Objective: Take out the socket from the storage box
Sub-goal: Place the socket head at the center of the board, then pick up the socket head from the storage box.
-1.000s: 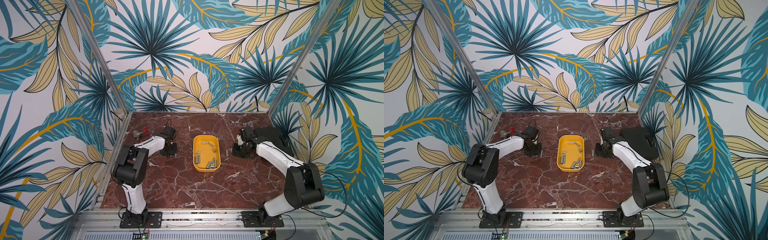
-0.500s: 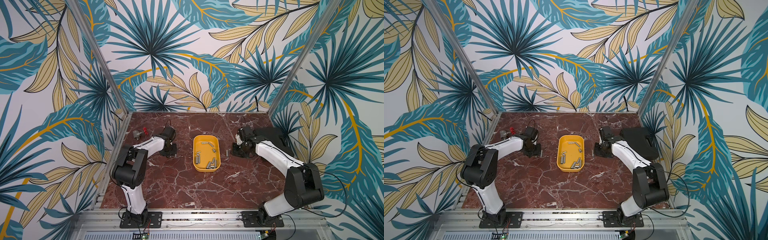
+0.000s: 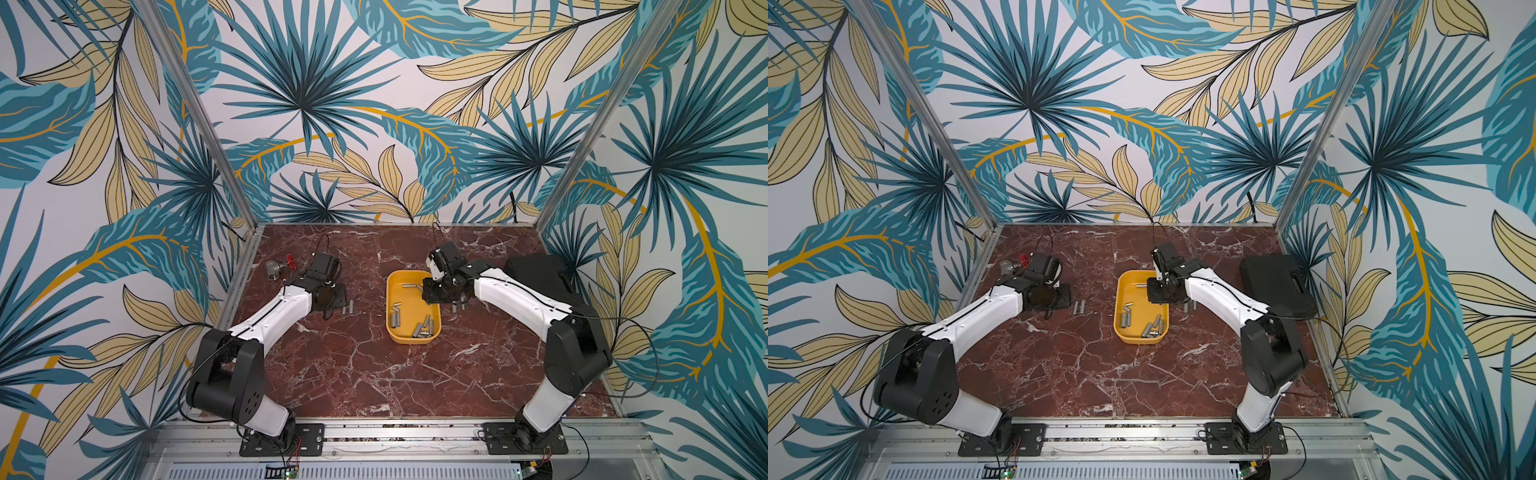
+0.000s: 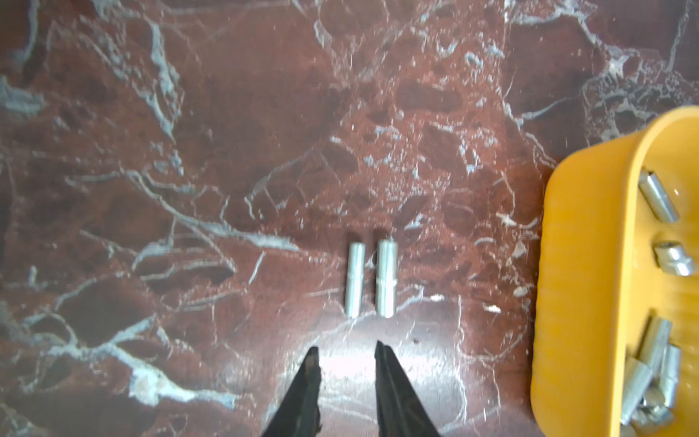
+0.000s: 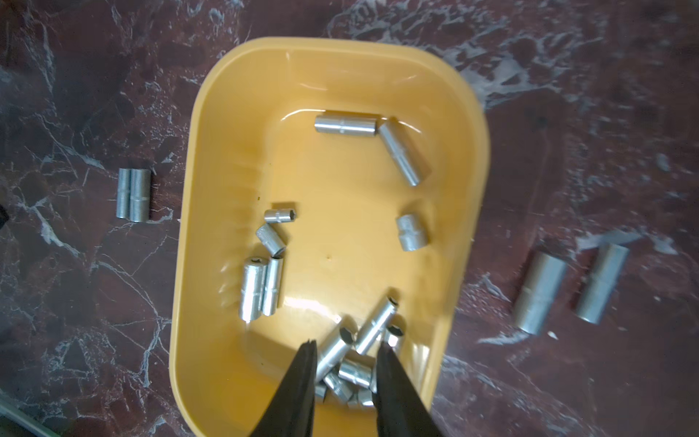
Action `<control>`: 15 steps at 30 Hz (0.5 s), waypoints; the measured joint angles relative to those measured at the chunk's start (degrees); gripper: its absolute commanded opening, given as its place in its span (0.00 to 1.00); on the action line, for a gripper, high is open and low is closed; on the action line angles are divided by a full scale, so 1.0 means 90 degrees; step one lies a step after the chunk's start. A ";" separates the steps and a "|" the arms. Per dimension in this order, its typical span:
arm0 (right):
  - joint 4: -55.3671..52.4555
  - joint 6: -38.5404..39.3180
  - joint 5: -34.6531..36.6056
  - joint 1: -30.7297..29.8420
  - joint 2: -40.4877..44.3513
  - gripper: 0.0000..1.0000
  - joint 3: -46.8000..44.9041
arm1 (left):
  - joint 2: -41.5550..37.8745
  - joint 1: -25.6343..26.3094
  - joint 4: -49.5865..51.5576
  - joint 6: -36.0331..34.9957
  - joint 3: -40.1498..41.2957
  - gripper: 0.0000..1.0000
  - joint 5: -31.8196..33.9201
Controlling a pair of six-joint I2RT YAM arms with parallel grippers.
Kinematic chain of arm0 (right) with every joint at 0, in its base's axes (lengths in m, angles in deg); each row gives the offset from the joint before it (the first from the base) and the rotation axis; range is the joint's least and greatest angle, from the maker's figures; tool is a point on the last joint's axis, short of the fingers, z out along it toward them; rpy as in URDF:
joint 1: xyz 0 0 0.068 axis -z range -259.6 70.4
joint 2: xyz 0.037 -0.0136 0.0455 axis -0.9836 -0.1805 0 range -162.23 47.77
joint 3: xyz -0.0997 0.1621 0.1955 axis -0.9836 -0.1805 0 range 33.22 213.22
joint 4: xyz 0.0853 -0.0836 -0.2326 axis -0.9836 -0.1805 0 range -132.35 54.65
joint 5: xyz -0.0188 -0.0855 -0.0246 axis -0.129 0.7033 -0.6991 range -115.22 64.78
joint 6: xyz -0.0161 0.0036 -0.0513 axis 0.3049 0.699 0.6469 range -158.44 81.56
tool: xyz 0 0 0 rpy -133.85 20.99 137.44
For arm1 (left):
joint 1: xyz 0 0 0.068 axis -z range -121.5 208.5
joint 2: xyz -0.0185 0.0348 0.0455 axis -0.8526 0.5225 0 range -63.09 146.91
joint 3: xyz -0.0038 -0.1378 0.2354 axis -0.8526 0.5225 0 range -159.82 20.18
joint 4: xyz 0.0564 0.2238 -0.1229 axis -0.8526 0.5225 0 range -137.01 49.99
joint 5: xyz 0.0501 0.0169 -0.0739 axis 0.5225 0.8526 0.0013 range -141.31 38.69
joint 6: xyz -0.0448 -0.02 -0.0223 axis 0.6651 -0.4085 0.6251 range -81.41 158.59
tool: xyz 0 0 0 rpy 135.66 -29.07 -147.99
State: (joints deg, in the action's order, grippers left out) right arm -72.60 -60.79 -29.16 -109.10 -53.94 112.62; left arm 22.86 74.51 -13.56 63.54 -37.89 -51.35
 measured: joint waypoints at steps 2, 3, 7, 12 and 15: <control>0.0007 0.0000 -0.0002 -0.0104 -0.0406 0.30 0.0267 | -0.0187 0.0000 -0.0044 0.0100 0.0299 0.32 -0.0044; 0.0010 0.0000 0.0002 -0.0146 -0.0619 0.32 0.0415 | -0.0284 0.0000 -0.0058 0.0168 0.0469 0.32 -0.0073; 0.0010 -0.0012 0.0012 -0.0262 -0.1236 0.35 0.0869 | -0.0595 0.0000 -0.0163 0.0393 0.1035 0.33 -0.0187; -0.0007 -0.0010 0.0056 -0.0374 -0.1778 0.40 0.1338 | -0.0891 0.0002 -0.0328 0.0697 0.1545 0.33 -0.0313; -0.0019 -0.0012 0.0058 -0.0435 -0.2008 0.42 0.1537 | -0.1013 0.0002 -0.0447 0.0862 0.1741 0.33 -0.0372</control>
State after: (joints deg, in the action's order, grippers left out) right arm -72.78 -60.90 -28.64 -113.01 -72.02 126.45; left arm 13.75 74.53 -17.58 71.30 -22.22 -54.69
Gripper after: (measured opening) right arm 0.409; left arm 0.332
